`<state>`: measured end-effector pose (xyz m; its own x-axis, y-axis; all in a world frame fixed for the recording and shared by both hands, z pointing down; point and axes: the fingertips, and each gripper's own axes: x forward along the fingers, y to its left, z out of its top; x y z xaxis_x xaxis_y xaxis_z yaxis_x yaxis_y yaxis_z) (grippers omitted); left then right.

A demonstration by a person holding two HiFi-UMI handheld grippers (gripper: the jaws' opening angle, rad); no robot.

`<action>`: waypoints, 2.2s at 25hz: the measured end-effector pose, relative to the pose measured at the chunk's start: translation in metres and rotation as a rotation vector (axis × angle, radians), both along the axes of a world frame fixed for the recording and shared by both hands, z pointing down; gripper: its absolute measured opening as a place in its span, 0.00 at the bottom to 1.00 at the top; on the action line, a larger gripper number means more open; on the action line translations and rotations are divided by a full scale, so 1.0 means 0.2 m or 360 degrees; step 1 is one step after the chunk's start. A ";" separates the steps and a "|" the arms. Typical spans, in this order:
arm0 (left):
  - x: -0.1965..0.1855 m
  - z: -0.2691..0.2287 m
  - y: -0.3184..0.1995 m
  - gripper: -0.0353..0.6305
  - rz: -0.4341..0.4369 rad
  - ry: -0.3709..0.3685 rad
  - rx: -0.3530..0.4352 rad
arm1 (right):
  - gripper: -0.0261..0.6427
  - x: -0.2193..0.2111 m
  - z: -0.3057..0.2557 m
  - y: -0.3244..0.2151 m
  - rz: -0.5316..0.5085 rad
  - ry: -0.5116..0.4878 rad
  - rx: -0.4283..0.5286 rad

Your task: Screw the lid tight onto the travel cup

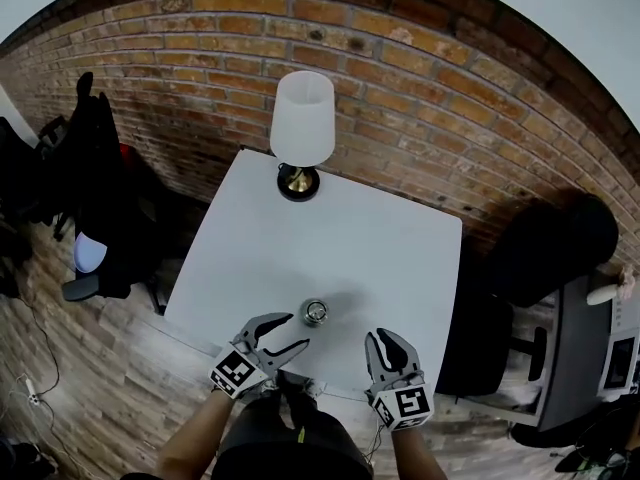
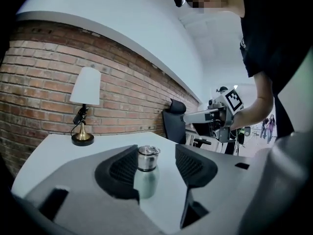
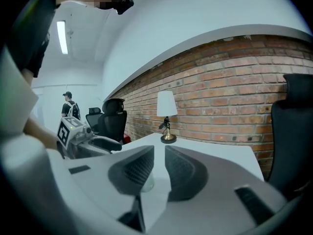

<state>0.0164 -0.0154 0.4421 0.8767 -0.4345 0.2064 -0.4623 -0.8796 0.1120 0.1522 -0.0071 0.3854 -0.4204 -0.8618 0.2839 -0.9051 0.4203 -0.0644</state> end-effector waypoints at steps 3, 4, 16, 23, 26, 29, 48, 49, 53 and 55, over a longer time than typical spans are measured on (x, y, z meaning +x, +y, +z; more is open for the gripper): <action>-0.03 -0.07 -0.01 0.33 -0.0044 0.0008 0.0019 | 0.12 0.05 -0.05 0.01 0.0046 -0.0097 0.0000; -0.04 -0.09 -0.01 0.29 -0.0069 0.0007 0.0027 | 0.11 0.07 -0.07 0.02 0.0065 -0.0143 0.0004; -0.17 -0.57 -0.06 0.11 -0.0376 0.0087 0.0075 | 0.06 0.30 -0.48 0.06 0.0267 -0.0169 0.0253; -0.24 -0.87 -0.05 0.11 -0.0463 0.0178 0.0250 | 0.06 0.31 -0.75 0.11 0.0272 -0.0097 0.0432; -0.27 -0.97 -0.05 0.10 -0.0499 0.0226 0.0319 | 0.06 0.34 -0.83 0.13 0.0299 -0.0077 0.0488; -0.31 -1.06 -0.05 0.10 -0.0548 0.0250 0.0369 | 0.06 0.39 -0.88 0.16 0.0353 -0.0084 0.0509; -0.50 -1.15 -0.04 0.10 -0.0692 0.0226 0.0395 | 0.06 0.47 -0.95 0.20 0.0519 -0.0026 0.0512; -0.49 -1.14 -0.05 0.10 -0.0682 0.0229 0.0390 | 0.06 0.46 -0.95 0.19 0.0507 -0.0028 0.0515; -0.41 -1.24 -0.08 0.10 -0.0597 0.0358 0.0517 | 0.06 0.42 -0.99 0.15 0.0467 -0.0018 0.0514; -0.38 -1.27 -0.09 0.10 -0.0572 0.0387 0.0540 | 0.06 0.40 -1.01 0.13 0.0451 -0.0013 0.0524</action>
<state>-0.0602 -0.0338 0.1878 0.6659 -0.7222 -0.1874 -0.7363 -0.6765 -0.0092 0.2331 0.0179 0.1830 -0.1551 -0.9875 -0.0281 -0.9877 0.1544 0.0239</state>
